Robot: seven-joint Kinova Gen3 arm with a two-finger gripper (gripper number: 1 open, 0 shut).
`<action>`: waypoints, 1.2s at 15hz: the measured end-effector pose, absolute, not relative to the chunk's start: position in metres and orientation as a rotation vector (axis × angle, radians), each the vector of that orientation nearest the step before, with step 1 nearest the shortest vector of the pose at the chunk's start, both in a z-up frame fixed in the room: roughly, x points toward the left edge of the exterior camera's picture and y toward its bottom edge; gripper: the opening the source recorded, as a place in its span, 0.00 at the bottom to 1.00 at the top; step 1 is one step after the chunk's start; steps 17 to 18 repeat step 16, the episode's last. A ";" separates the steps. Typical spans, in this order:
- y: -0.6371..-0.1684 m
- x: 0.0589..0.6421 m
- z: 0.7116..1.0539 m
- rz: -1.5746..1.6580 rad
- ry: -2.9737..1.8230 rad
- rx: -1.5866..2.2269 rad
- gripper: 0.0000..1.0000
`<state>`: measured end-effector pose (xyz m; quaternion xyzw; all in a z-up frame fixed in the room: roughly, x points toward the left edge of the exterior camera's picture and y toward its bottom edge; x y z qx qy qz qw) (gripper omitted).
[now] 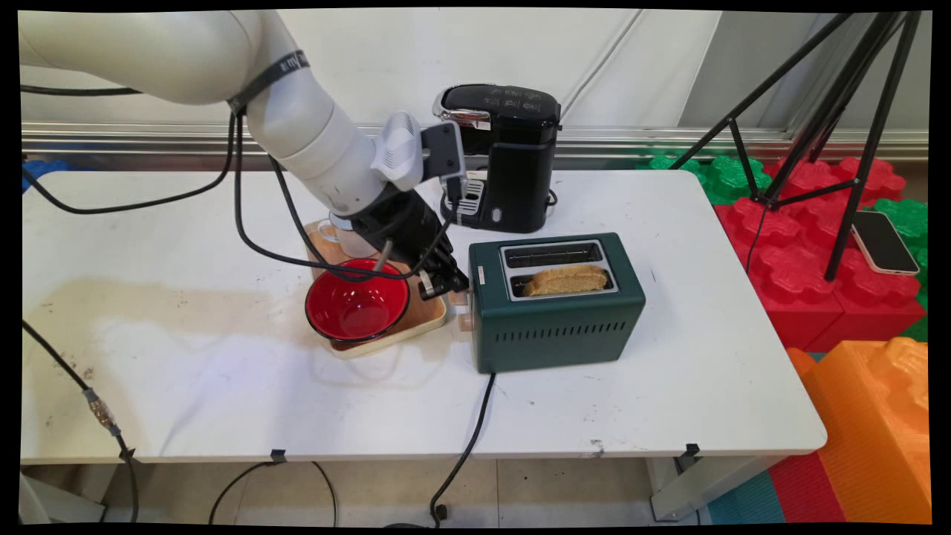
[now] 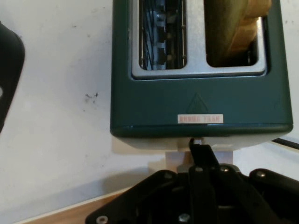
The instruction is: Press the toaster switch
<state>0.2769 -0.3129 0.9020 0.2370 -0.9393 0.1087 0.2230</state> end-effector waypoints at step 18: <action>-0.313 0.278 0.866 0.280 -2.622 0.702 0.00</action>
